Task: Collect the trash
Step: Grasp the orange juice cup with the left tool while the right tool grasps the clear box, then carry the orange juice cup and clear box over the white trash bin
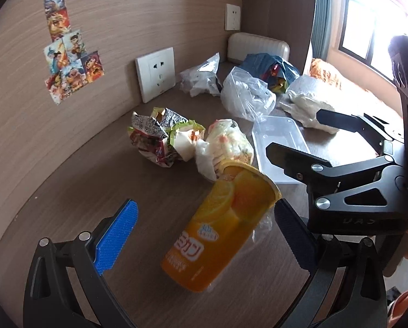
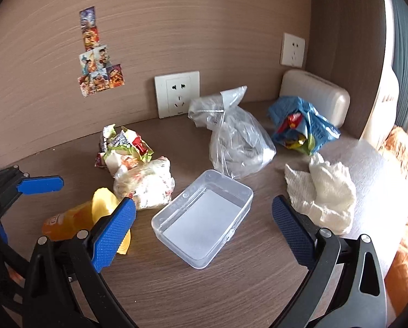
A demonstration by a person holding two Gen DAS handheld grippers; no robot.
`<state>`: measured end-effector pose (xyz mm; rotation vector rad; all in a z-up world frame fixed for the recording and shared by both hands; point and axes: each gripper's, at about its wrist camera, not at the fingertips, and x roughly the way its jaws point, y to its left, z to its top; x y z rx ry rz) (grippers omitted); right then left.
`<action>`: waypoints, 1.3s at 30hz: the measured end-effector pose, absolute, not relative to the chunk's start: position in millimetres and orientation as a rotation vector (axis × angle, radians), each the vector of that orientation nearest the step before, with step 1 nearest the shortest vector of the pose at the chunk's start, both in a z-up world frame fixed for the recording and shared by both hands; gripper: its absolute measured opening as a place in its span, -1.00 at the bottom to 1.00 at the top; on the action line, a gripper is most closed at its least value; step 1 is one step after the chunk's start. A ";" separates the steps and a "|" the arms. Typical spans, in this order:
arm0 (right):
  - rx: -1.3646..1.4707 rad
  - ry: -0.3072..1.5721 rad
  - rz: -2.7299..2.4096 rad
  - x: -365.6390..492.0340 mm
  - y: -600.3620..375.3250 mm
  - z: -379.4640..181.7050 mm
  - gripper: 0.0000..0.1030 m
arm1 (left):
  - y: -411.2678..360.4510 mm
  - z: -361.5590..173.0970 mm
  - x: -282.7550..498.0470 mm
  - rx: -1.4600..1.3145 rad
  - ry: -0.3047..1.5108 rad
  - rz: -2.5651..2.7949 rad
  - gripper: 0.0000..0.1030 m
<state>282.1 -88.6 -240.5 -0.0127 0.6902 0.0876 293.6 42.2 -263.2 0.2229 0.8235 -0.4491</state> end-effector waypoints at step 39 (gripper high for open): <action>0.042 0.768 0.156 279.3 -103.0 -219.8 0.35 | 13.2 -238.7 283.6 0.240 0.810 -0.453 -0.16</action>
